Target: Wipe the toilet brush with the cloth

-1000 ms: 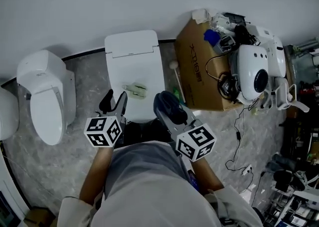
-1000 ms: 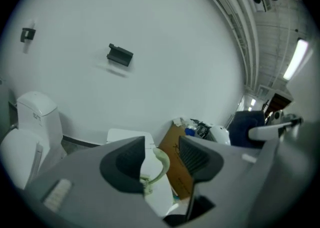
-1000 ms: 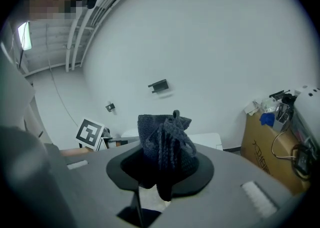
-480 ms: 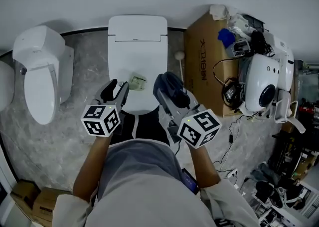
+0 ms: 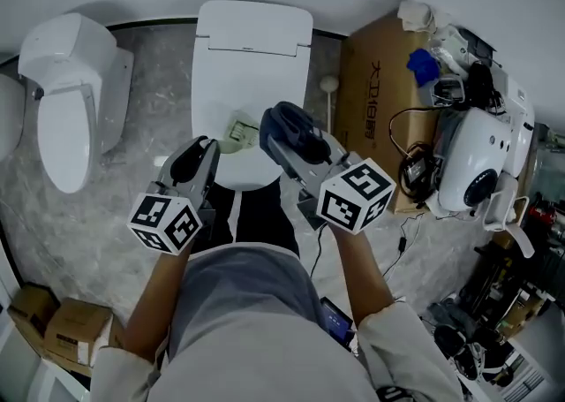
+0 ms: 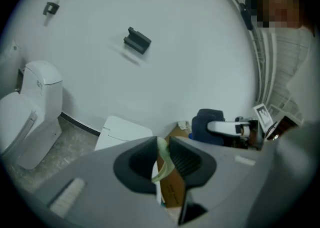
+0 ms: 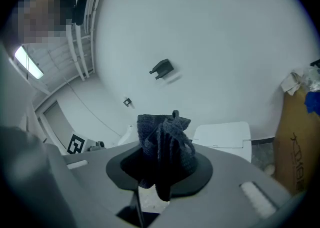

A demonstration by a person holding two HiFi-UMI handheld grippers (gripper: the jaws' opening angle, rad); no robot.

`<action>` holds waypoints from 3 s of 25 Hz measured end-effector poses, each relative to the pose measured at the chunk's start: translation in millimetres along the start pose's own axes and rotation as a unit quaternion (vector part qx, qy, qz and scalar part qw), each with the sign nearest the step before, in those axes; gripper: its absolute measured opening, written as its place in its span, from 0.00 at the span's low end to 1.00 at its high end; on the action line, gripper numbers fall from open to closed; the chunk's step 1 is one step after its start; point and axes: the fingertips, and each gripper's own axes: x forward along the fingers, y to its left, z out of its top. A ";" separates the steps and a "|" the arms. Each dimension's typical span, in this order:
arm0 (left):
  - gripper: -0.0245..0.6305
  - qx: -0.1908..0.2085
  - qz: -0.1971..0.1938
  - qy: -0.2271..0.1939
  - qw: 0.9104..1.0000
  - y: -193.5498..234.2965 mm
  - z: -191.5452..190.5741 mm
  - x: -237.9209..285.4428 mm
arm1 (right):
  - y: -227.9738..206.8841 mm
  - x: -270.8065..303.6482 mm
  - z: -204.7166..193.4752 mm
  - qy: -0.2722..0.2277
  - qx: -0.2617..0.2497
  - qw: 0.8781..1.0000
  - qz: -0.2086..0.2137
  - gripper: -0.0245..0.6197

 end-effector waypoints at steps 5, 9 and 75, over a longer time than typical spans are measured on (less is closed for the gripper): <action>0.04 -0.001 0.008 -0.011 1.000 2.6 0.9 1.8 | -10.2 22.9 -5.4 0.006 -0.021 0.999 0.035 0.19; 0.04 0.000 0.016 -0.015 1.000 3.7 2.0 4.5 | -16.6 41.5 -15.1 0.020 -0.025 0.998 0.056 0.19; 0.04 -0.021 0.022 -0.085 0.996 23.7 8.9 23.3 | -127.5 281.8 -262.8 0.446 -0.116 0.865 0.199 0.20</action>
